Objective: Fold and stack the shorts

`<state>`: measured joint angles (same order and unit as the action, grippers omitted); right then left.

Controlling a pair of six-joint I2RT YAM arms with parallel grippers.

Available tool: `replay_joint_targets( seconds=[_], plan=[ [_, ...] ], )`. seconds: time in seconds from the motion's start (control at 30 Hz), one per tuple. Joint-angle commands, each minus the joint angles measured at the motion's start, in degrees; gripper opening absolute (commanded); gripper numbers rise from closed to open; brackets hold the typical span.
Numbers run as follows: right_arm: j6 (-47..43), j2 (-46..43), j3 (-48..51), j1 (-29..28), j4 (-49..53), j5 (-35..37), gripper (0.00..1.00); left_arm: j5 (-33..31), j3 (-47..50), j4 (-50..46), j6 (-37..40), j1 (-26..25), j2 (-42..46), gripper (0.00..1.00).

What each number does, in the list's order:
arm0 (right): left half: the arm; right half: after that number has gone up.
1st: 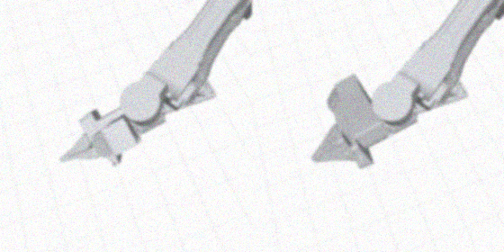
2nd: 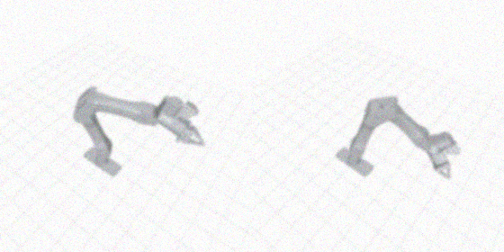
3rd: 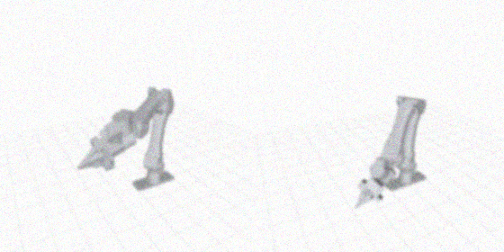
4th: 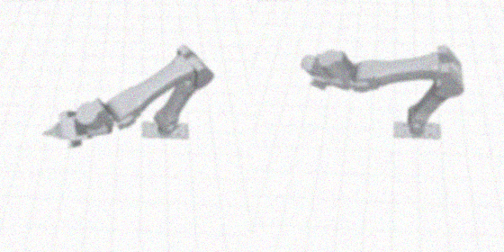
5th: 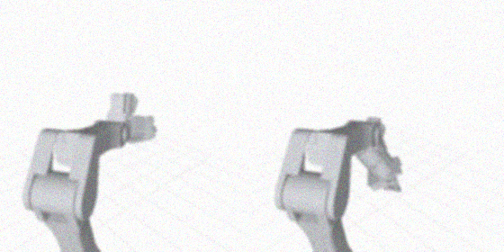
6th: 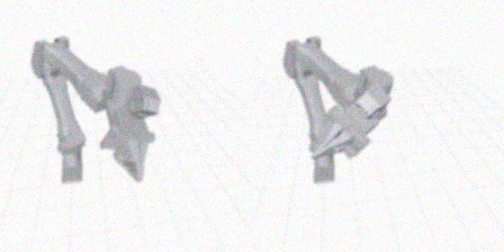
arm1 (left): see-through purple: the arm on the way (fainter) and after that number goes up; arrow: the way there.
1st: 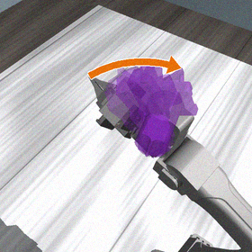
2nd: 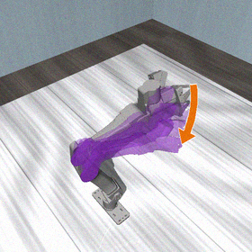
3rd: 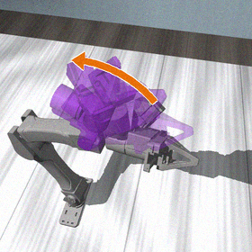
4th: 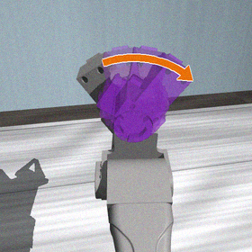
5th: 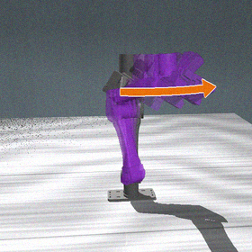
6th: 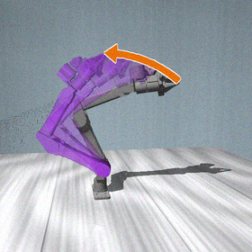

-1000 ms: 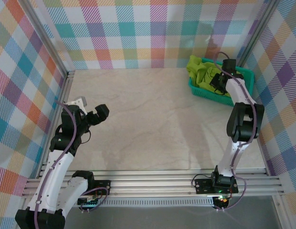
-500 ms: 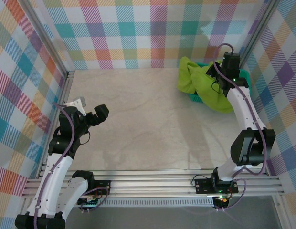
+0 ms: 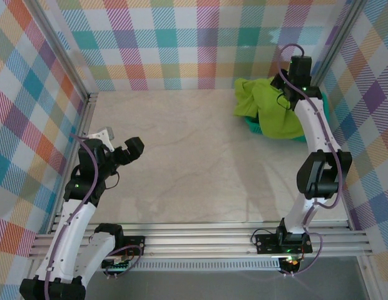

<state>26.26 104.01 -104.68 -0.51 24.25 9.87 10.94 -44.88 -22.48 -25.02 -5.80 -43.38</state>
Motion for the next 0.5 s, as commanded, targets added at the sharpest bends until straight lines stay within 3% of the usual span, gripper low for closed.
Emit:
replay_joint_targets(
  seconds=[0.0, 0.07, 0.13, 0.17, 0.27, 0.47],
  plan=[
    [-0.11, 1.29, -6.15, 0.74, -0.51, 2.12, 0.08, 1.23, -0.89, 0.50, -1.08, 0.35, -0.26, 1.00],
    [-0.06, 2.23, -6.99, 0.52, -0.34, 4.57, 0.21, 1.45, -0.85, 0.54, -1.09, 0.35, -0.40, 1.00],
    [-0.27, 1.92, -6.12, 0.41, -1.34, 4.99, 0.57, 1.53, -0.82, 0.51, -1.09, 0.35, -0.70, 1.00],
    [0.14, 1.95, -6.22, 0.38, -0.56, 5.02, 0.65, 1.58, -0.77, 0.60, -1.17, 0.35, -0.78, 1.00],
    [0.19, 1.20, -4.56, -0.17, 1.20, 5.43, 0.78, 1.88, -0.28, 1.24, -1.61, 0.35, -1.36, 1.00],
    [-6.62, -1.81, 5.87, -4.23, -0.83, 4.73, 0.81, 2.76, 0.12, 1.98, -2.14, 0.35, -2.49, 1.00]
  ],
)
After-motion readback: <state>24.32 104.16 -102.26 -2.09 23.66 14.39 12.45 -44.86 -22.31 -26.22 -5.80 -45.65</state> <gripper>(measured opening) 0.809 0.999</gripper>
